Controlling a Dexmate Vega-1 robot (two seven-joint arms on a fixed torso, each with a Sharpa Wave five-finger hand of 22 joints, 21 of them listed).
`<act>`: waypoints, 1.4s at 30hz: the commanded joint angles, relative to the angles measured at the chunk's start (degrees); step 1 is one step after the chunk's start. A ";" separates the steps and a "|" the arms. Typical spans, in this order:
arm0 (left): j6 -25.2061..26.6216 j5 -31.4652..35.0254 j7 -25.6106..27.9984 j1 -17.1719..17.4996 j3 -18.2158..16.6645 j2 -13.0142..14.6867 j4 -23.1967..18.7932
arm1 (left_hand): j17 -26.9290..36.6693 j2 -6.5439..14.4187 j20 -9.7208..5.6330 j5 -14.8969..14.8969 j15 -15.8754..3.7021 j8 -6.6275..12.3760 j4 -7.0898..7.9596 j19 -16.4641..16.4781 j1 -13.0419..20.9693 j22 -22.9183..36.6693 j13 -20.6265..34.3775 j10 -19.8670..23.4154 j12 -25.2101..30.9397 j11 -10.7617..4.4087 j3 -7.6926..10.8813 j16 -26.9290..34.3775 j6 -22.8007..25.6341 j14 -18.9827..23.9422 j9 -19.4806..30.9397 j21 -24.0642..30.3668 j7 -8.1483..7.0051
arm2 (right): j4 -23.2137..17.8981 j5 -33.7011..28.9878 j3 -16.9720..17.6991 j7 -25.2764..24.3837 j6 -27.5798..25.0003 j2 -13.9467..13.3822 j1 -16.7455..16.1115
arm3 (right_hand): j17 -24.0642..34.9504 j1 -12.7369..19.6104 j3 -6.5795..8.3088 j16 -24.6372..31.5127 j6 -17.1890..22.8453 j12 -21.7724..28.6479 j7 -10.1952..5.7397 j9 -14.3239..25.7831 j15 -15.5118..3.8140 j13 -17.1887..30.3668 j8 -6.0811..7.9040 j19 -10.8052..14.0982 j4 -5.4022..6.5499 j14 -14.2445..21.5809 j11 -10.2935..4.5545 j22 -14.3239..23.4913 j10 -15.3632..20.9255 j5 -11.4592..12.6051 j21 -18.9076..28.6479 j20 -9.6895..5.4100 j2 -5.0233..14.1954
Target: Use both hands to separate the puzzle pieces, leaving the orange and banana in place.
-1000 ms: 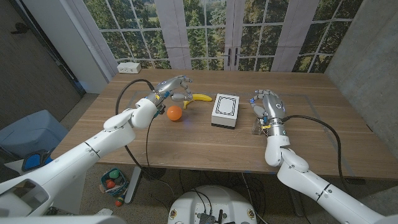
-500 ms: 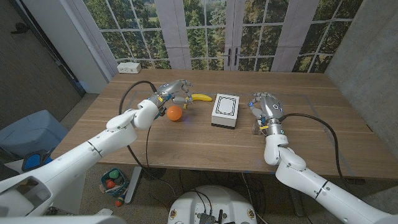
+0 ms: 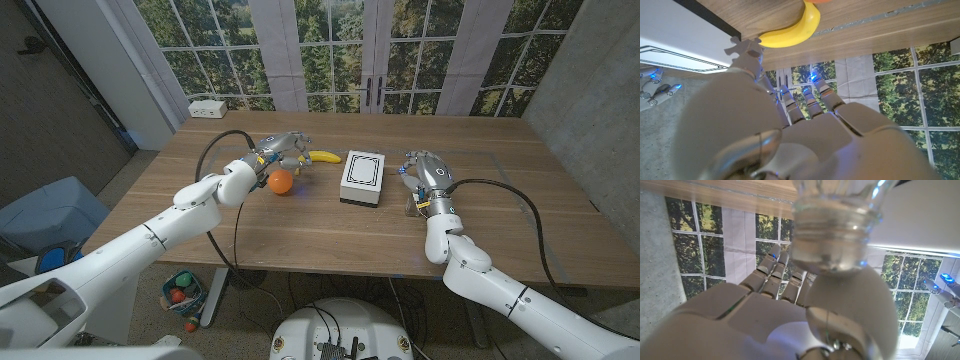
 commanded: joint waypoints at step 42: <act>-29.24 -20.27 6.41 1.44 -6.12 -4.82 15.30 | 0.79 10.14 -2.85 3.01 -2.08 -10.71 14.00 -13.62 -29.37 0.45 -0.24 -28.81 -0.08 6.53 -6.43 -0.07 -65.74 -16.40 -1.39 -1.06 -2.45 | 0.11 19.70 10.35 0.49 28.86 -3.21 -4.49 | 3.35 -40.12 -2.30 -3.79 -41.76 -1.89 -1.91 -2.57 -4.54 -2.75 -12.99 -4.69 18.18 -9.13 6.46 0.01 -17.52 -0.37 -3.55 -3.54 7.90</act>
